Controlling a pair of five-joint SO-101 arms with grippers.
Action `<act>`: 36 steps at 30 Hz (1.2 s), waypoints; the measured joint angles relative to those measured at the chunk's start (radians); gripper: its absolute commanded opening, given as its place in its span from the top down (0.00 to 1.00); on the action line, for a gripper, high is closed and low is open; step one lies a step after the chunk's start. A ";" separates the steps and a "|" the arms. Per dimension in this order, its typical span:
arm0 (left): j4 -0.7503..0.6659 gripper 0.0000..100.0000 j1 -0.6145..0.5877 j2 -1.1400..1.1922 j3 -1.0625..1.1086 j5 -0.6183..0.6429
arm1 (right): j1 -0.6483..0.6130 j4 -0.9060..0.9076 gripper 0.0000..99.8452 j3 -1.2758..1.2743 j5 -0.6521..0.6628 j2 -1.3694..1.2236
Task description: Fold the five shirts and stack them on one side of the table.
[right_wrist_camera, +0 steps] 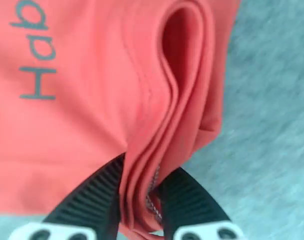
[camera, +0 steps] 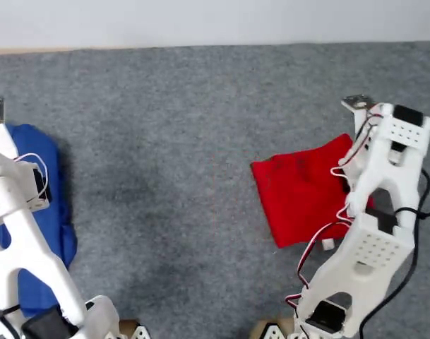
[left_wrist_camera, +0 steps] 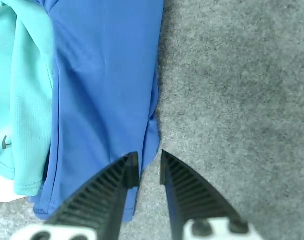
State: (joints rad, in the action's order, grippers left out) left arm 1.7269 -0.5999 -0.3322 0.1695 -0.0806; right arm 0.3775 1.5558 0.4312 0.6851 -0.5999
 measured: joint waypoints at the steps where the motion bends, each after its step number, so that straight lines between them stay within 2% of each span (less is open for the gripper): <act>1: 0.000 0.91 0.000 0.000 0.000 0.000 | 0.012 -0.026 0.99 0.000 0.020 -0.006; 6: 0.000 0.91 0.000 0.000 0.000 0.000 | 0.034 -0.086 0.97 0.000 0.068 -0.018; 12: 0.000 0.91 0.000 0.000 0.000 0.000 | 0.026 -0.049 0.80 0.028 0.064 -0.018; 15: 0.000 0.91 0.000 0.000 0.000 0.000 | 0.012 -0.002 0.78 0.083 -0.052 -0.015; 24: 0.000 0.91 0.000 0.000 0.021 0.000 | -0.077 0.146 0.78 0.199 -0.532 0.084; 32: 0.000 0.91 0.000 0.000 0.034 0.000 | -0.118 0.195 0.78 0.198 -0.715 0.230; 36: 0.000 0.91 0.000 0.000 0.034 0.000 | -0.127 0.195 0.77 0.103 -0.835 0.381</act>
State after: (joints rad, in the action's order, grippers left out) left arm 1.7269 -0.5999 -0.3322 0.2033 -0.0806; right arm 0.2501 1.7507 0.5340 -0.1496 -0.2194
